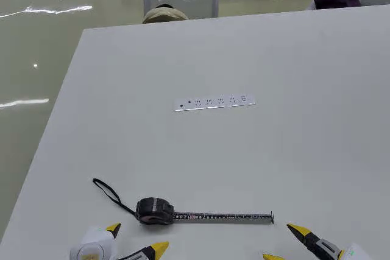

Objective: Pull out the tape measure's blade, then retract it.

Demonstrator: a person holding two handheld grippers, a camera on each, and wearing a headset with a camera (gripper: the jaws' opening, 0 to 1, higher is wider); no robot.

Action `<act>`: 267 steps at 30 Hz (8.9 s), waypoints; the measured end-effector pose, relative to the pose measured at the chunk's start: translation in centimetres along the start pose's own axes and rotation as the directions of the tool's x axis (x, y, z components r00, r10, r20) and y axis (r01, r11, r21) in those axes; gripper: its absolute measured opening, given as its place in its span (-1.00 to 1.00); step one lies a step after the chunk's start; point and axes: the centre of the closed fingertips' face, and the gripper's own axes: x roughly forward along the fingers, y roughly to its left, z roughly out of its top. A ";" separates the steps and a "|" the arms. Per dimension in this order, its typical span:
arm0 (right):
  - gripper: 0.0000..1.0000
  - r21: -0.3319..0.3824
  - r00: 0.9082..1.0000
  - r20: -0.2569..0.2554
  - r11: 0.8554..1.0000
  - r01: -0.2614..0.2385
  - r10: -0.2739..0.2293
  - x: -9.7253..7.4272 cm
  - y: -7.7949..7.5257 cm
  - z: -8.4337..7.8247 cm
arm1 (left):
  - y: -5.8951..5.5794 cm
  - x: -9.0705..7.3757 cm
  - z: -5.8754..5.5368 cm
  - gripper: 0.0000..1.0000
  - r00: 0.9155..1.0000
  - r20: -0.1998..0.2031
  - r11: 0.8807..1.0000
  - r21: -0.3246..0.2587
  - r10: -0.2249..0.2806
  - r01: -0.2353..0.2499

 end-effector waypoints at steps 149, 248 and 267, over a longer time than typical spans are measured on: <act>0.02 0.013 0.997 -0.060 0.999 -0.040 0.041 2.5 -4.3 -0.1 | 1.7 7.0 1.4 0.46 0.963 -0.066 0.937 -0.224 0.261 -0.269; -0.44 0.078 0.953 -0.192 0.972 -0.222 0.233 5.9 -6.1 -4.1 | 1.7 7.0 1.3 0.45 0.963 -0.066 0.940 -0.206 0.263 -0.271; -0.60 0.167 0.941 -0.162 0.948 -0.272 0.298 6.4 -6.0 -4.1 | 1.7 7.0 1.3 0.45 0.963 -0.068 0.943 -0.197 0.261 -0.269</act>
